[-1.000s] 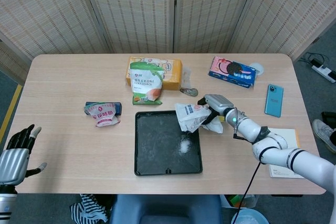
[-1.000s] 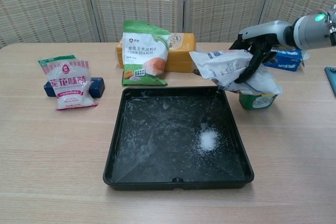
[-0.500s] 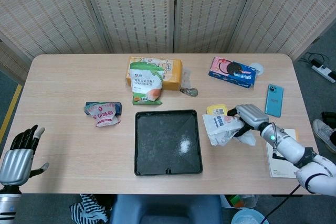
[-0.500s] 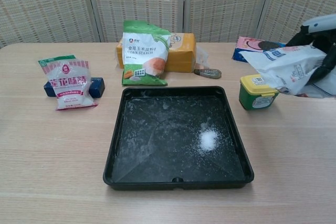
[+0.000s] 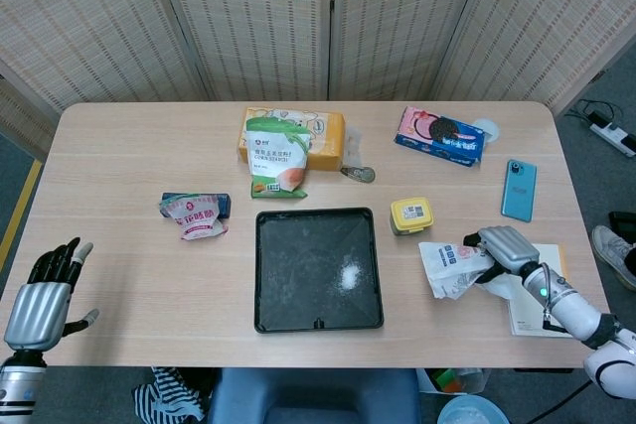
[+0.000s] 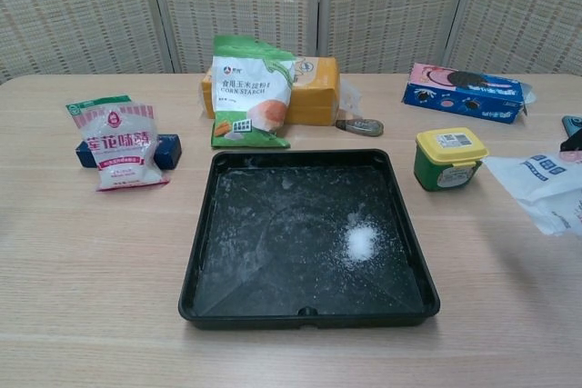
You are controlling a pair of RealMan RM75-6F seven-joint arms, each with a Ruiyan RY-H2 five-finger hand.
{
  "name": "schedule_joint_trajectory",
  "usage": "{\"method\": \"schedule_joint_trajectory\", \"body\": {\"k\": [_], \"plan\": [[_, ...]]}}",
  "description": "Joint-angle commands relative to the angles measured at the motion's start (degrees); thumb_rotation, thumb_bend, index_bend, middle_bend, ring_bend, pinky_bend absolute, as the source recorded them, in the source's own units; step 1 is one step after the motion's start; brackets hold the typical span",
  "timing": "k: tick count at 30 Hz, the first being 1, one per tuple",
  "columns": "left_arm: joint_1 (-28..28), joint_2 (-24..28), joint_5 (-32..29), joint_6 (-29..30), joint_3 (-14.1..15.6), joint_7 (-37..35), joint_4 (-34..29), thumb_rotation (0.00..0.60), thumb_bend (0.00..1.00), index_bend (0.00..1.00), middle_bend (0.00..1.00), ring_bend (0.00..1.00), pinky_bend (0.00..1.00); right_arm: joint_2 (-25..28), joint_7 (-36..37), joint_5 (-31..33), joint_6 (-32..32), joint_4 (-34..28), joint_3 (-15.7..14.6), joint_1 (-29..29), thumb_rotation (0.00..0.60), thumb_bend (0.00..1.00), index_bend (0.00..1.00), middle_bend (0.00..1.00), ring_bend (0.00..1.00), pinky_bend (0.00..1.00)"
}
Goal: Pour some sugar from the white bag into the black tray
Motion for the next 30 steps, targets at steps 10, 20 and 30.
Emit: {"method": "schedule_joint_trajectory", "body": {"k": [10,20,30], "plan": [[0.5,1.1,0.2,0.5,0.2,-2.2,-0.2,0.6,0.18,0.0,0.02,0.08,0.13,-11.0,0.7,-0.5,-1.6,12.4,-3.1,2.0,0.6,0.19,0.88,0.84,0.93,1.0],[0.6,1.4,0.6,0.8,0.3,-2.9,-0.2,0.6,0.18,0.0,0.02,0.08,0.14,-11.3,5.7,-2.7,-0.3,14.3,-6.0,3.4,0.6,0.19,0.15,0.24,0.58,0.99],[0.6,1.2,1.0,0.9,0.3,-2.9,-0.1,0.6,0.18,0.0,0.02,0.08,0.14,-4.2,3.1,-4.0,1.9,6.9,-8.6,4.0,0.6,0.19,0.0,0.0,0.29,0.76]]}}
